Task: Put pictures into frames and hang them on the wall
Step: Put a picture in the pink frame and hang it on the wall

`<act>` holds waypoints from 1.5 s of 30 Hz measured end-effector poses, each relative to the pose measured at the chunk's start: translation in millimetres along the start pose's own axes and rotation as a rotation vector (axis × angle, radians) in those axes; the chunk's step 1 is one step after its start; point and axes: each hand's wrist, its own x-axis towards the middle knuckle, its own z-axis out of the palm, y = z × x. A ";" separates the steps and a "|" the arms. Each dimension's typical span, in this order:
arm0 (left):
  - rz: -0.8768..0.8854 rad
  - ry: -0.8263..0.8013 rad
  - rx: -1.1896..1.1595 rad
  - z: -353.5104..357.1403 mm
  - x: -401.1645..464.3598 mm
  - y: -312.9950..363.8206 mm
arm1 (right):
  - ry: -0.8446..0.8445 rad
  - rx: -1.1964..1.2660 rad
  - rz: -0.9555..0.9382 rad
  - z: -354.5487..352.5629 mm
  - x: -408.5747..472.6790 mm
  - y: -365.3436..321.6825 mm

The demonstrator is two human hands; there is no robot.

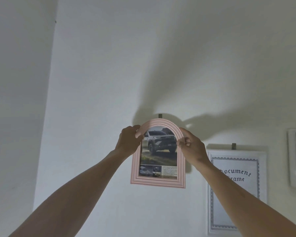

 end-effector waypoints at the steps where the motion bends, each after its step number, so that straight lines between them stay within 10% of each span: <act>1: 0.009 -0.008 0.005 0.8 1.3 -0.8 | 0.010 -0.006 -0.012 1.7 1.0 3.2; 14: 0.086 0.051 0.143 14.5 3.9 -7.1 | 0.103 -0.412 -0.152 22.7 8.9 36.7; 36: 0.016 0.118 0.165 21.9 -12.0 1.9 | 0.110 -0.268 -0.146 -12.7 -5.6 34.7; 45: 0.350 0.304 0.062 74.2 -53.6 72.7 | 0.341 -0.369 -0.211 -92.4 -23.1 66.5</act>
